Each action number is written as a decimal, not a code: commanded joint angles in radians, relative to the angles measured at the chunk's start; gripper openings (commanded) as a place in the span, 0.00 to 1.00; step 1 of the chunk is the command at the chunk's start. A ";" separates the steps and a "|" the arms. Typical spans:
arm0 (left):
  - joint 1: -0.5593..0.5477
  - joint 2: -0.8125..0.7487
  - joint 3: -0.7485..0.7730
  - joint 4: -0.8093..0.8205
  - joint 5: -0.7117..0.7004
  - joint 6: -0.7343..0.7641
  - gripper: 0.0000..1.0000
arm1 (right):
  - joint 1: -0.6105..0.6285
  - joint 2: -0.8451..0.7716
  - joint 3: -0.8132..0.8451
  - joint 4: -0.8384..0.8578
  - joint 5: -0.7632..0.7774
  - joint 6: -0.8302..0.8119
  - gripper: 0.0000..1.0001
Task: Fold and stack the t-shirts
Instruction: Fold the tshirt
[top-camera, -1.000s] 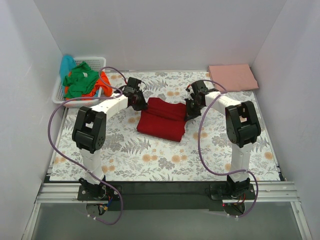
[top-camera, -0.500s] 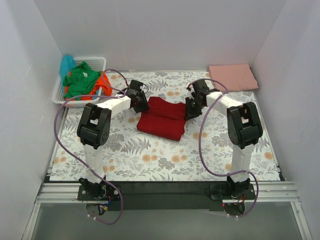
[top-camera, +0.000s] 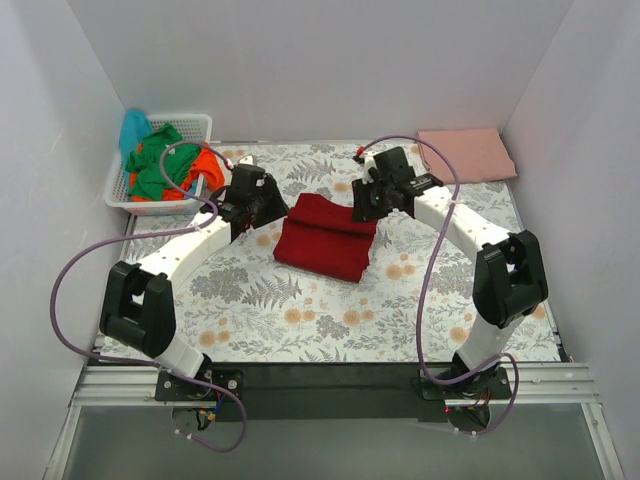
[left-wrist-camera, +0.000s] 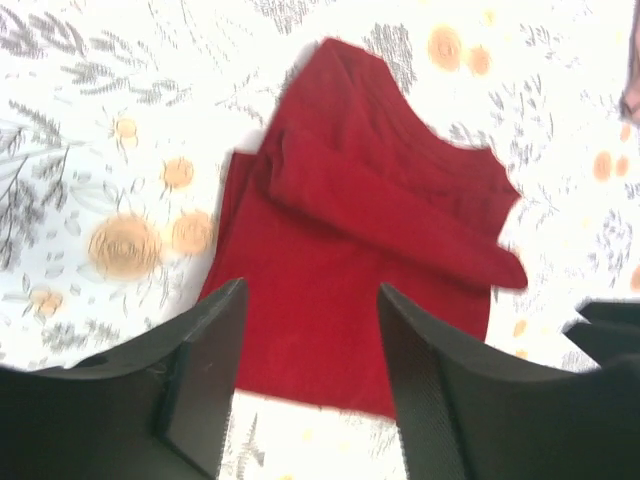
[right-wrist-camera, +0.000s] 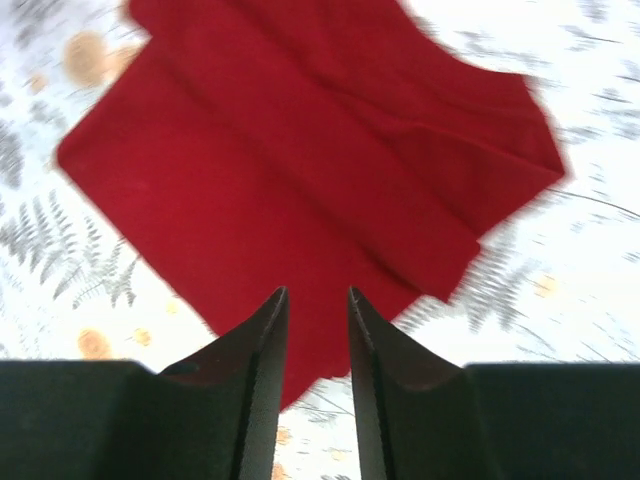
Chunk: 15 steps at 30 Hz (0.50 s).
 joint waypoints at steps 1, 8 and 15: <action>-0.019 -0.050 -0.085 -0.010 -0.003 -0.029 0.47 | 0.074 0.027 -0.009 0.062 -0.083 -0.047 0.35; -0.025 -0.089 -0.173 -0.018 0.017 -0.048 0.42 | 0.140 0.182 0.064 0.093 -0.113 -0.077 0.30; -0.027 -0.139 -0.205 -0.033 -0.001 -0.034 0.46 | 0.056 0.332 0.191 0.111 -0.031 -0.114 0.29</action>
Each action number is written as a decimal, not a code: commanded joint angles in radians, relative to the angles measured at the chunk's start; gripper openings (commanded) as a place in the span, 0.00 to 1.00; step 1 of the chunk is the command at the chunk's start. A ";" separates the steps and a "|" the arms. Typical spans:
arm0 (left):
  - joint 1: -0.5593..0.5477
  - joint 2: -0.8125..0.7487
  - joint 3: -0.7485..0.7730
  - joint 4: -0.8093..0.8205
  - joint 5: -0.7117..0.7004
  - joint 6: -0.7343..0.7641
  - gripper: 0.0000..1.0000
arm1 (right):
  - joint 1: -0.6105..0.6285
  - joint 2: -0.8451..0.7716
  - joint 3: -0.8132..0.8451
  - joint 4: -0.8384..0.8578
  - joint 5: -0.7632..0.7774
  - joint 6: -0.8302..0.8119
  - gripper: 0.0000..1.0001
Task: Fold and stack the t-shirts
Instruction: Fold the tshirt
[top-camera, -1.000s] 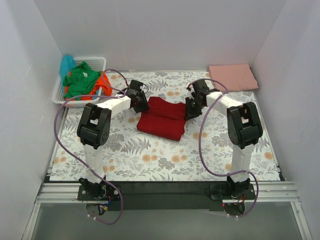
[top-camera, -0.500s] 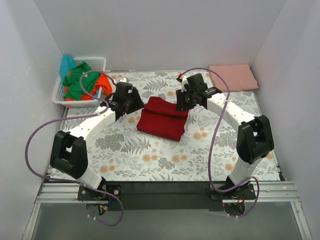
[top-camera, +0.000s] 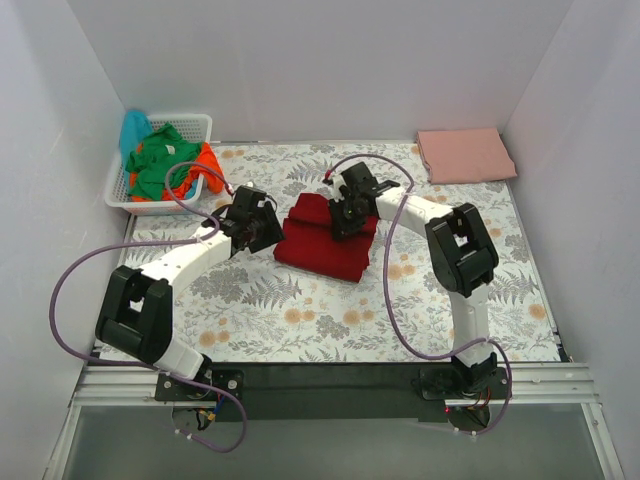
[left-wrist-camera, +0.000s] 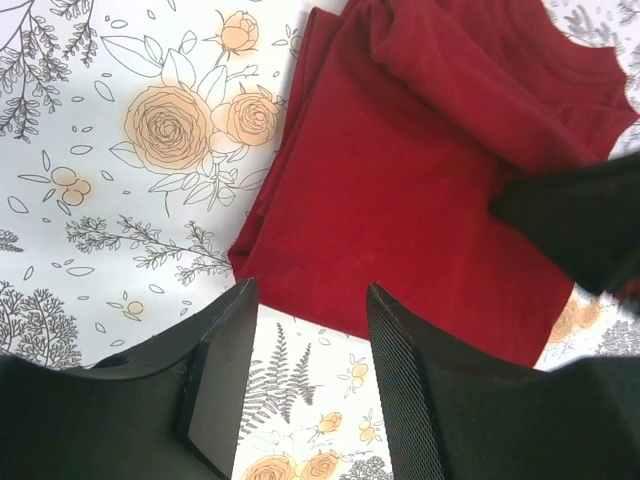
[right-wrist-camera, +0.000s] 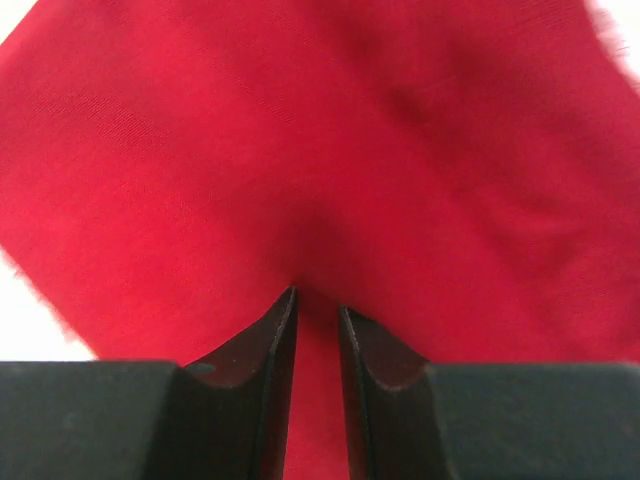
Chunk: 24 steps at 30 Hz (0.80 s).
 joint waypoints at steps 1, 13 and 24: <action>-0.002 -0.068 -0.016 0.005 -0.018 0.006 0.47 | -0.111 0.049 0.121 0.058 0.031 -0.024 0.28; 0.000 0.066 0.114 0.011 0.002 0.015 0.49 | -0.333 0.071 0.225 0.102 -0.171 0.098 0.29; 0.004 0.434 0.493 0.039 0.128 0.123 0.25 | -0.320 -0.198 -0.241 0.516 -0.550 0.308 0.31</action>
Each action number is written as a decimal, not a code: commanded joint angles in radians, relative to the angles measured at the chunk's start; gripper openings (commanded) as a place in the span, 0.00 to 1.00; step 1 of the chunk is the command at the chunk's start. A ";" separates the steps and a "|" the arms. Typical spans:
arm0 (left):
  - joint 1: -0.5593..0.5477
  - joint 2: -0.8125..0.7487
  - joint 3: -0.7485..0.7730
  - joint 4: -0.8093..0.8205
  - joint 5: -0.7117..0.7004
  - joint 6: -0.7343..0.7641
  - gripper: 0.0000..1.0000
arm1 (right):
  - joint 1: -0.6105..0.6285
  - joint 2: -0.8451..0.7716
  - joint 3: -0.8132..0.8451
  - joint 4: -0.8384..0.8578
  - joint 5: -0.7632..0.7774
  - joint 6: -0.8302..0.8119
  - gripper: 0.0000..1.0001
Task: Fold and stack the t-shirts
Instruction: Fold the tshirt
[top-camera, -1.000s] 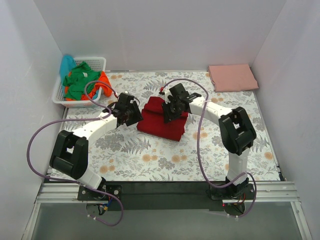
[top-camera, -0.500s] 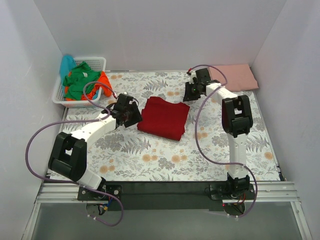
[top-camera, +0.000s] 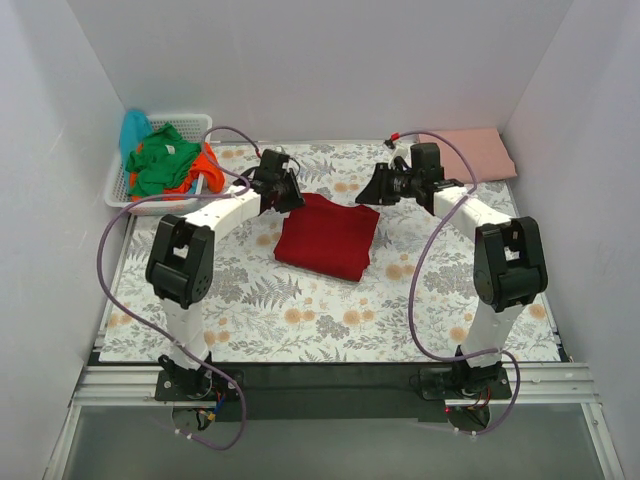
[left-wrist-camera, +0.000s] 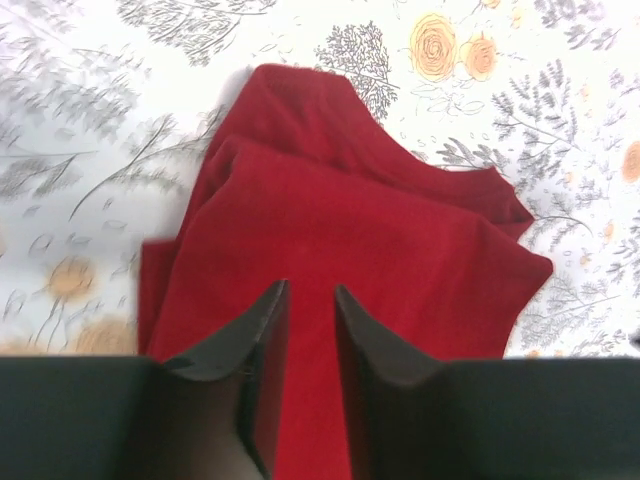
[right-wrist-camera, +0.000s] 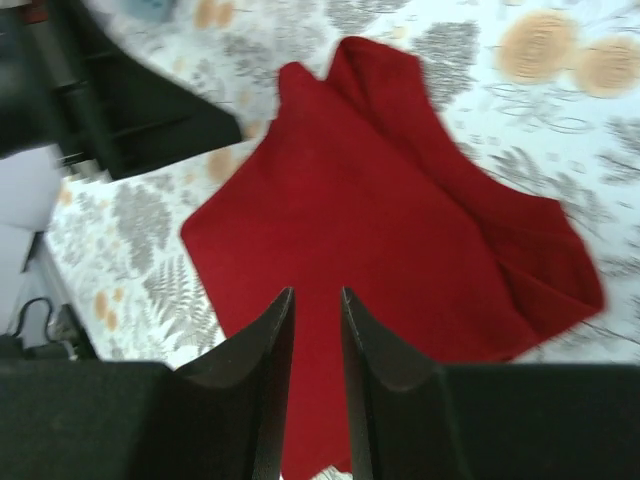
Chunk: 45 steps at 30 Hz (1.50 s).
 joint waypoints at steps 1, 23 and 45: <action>0.003 0.100 0.075 0.011 0.075 0.075 0.21 | -0.001 0.019 -0.089 0.182 -0.214 0.069 0.31; 0.098 0.467 0.271 0.073 0.325 -0.014 0.14 | -0.253 0.479 0.032 0.518 -0.388 0.374 0.30; 0.070 -0.173 -0.190 0.060 0.256 -0.111 0.41 | 0.010 -0.084 -0.429 0.513 -0.335 0.326 0.32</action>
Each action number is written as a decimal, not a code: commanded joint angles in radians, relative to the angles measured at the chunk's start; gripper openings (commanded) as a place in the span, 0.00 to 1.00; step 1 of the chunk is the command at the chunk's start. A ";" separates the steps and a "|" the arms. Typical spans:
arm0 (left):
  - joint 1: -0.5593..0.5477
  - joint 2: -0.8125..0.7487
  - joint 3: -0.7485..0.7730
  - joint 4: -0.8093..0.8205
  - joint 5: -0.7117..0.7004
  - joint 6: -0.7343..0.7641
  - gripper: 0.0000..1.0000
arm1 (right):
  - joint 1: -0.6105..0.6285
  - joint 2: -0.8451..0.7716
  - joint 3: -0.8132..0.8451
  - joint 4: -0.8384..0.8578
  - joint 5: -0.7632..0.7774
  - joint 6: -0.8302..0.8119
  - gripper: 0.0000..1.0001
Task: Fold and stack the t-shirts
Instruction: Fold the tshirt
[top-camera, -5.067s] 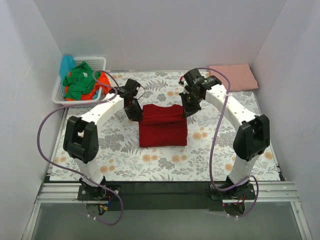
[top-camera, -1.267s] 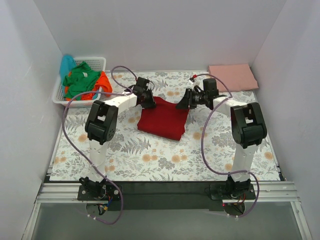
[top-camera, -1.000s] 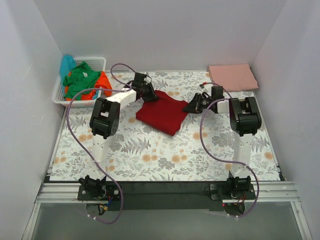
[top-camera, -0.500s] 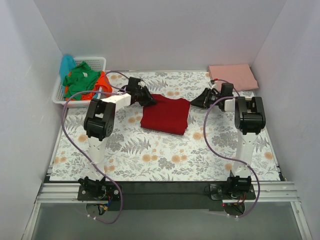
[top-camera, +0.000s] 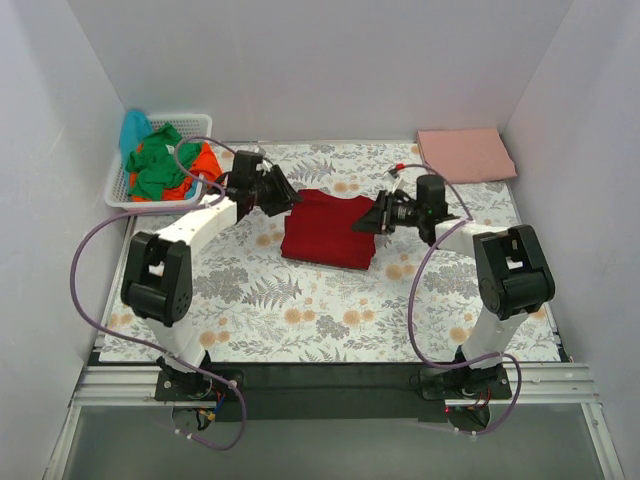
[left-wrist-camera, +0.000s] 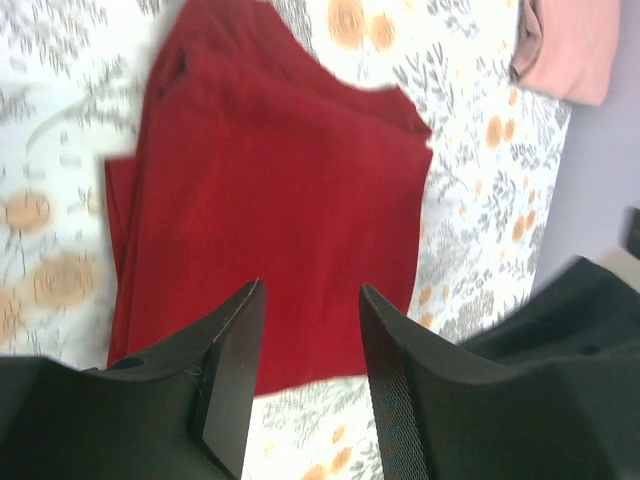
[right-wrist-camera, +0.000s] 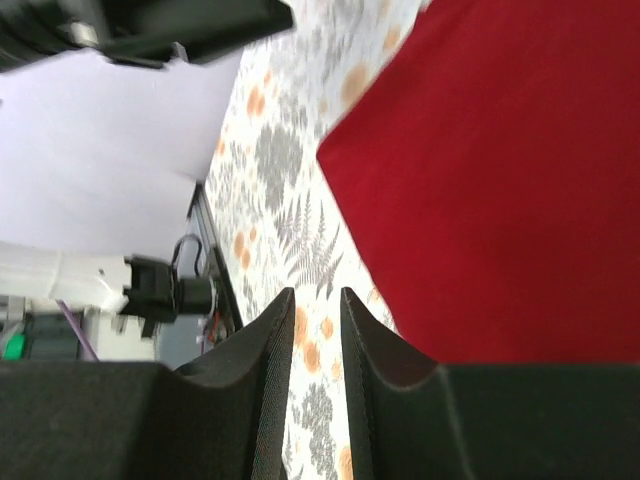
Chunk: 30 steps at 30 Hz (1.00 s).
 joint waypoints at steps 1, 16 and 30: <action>-0.026 -0.116 -0.165 -0.024 0.005 -0.003 0.41 | 0.050 -0.006 -0.073 -0.002 -0.003 -0.055 0.32; 0.000 -0.047 -0.428 0.002 -0.130 -0.153 0.15 | -0.100 0.292 -0.153 -0.009 -0.035 -0.197 0.28; 0.004 -0.190 -0.280 -0.007 -0.111 -0.106 0.39 | -0.098 0.088 0.060 -0.085 0.005 -0.106 0.29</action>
